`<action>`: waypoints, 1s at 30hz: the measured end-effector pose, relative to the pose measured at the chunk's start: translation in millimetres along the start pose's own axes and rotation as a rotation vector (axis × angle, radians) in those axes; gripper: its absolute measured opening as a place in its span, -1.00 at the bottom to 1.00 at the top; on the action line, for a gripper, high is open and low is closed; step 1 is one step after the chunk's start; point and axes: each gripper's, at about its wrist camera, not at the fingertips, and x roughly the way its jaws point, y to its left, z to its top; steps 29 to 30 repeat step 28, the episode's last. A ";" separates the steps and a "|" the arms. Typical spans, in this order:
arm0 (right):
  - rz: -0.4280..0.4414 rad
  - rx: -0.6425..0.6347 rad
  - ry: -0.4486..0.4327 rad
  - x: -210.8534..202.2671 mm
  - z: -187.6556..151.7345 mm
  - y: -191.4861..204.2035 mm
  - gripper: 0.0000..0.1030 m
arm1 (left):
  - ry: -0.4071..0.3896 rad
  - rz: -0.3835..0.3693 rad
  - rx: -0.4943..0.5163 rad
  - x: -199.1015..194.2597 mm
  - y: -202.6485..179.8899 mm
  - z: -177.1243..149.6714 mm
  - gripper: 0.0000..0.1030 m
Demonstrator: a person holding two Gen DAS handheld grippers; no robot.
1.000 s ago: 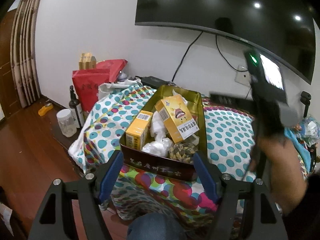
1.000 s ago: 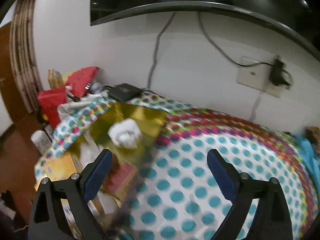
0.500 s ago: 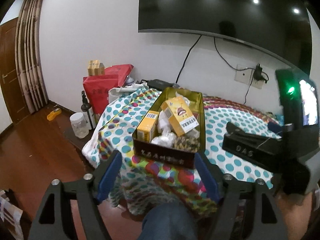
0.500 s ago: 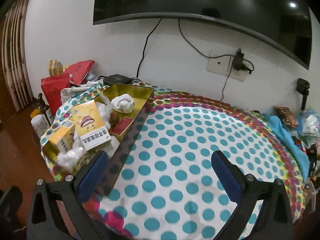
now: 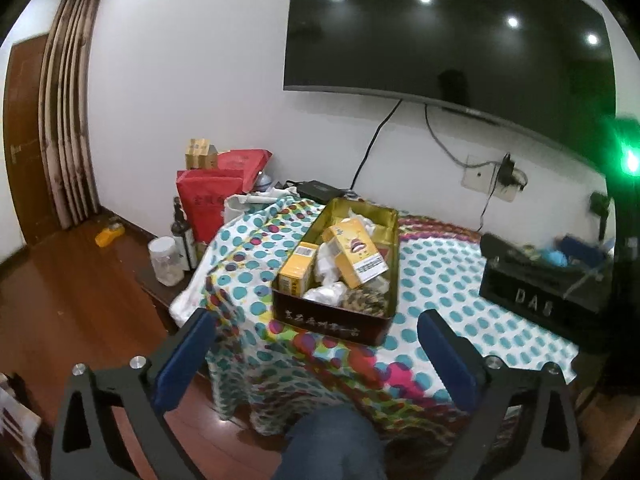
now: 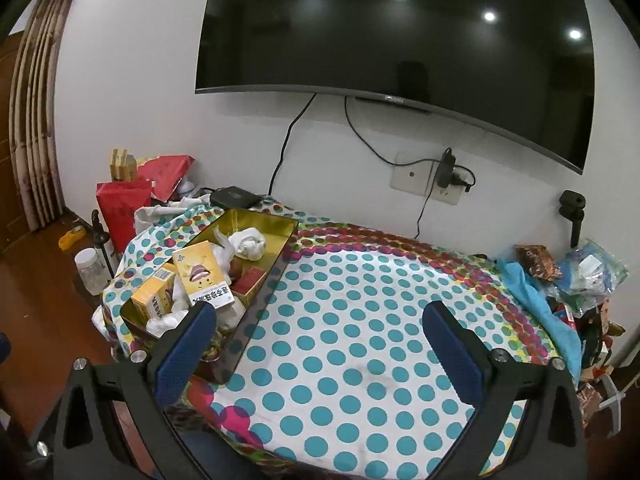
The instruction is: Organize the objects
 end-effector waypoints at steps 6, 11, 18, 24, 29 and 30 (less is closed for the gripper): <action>0.014 0.011 -0.013 -5.5 -2.0 -9.4 1.00 | 0.014 -0.056 -0.032 -0.8 0.9 0.2 1.00; 0.027 0.033 -0.009 -4.1 -3.7 -16.3 1.00 | -0.002 -0.010 0.018 -0.8 -3.9 -2.4 1.00; 0.021 0.013 0.005 -1.1 -7.6 -9.8 1.00 | -0.004 -0.003 0.046 -1.4 -4.3 -6.6 1.00; 0.022 -0.005 -0.001 -3.8 -7.5 -6.0 1.00 | -0.008 0.002 0.064 -3.0 -5.6 -8.0 1.00; 0.025 -0.007 -0.006 -4.5 -6.4 -6.4 1.00 | 0.010 0.000 0.062 -0.9 -6.1 -9.4 1.00; 0.025 -0.007 -0.006 -4.5 -6.4 -6.4 1.00 | 0.010 0.000 0.062 -0.9 -6.1 -9.4 1.00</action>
